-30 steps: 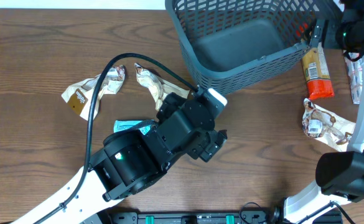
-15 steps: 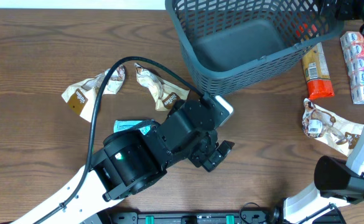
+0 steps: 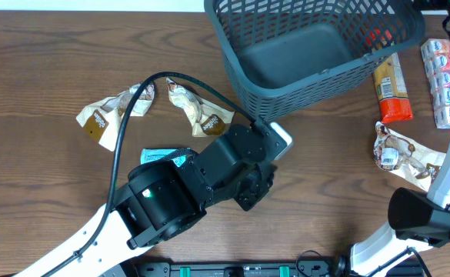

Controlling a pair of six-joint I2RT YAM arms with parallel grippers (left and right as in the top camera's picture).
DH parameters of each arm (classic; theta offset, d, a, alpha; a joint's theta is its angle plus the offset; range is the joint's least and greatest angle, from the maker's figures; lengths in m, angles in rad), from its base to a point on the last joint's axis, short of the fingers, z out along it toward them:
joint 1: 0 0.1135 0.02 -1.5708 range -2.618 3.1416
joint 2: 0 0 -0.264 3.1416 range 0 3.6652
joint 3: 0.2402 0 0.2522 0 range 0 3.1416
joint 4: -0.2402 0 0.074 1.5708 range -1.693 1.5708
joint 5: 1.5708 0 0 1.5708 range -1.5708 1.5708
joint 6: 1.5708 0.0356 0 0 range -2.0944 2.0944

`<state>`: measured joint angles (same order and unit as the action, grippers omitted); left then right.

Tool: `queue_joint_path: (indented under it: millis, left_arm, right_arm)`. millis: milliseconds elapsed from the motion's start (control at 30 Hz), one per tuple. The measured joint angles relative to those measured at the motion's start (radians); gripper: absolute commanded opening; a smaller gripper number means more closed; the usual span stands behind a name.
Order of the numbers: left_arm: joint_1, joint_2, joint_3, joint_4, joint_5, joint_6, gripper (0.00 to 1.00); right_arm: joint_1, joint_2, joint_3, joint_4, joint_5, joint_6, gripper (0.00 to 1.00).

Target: Pack container

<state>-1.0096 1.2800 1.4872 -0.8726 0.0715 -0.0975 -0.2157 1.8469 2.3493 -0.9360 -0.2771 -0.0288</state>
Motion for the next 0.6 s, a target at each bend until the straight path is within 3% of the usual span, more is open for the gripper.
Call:
queue_joint_path:
  millis: [333,600]
  left_arm:
    - [0.000,0.018,0.000,0.097,-0.021,-0.008,0.06]
    - [0.000,0.196,-0.002,0.229,-0.023,-0.048,0.06]
  right_arm:
    - [0.000,0.053,0.001,-0.026,0.004,0.139,0.01]
    - [0.000,0.150,-0.001,-0.074,-0.052,0.123,0.01]
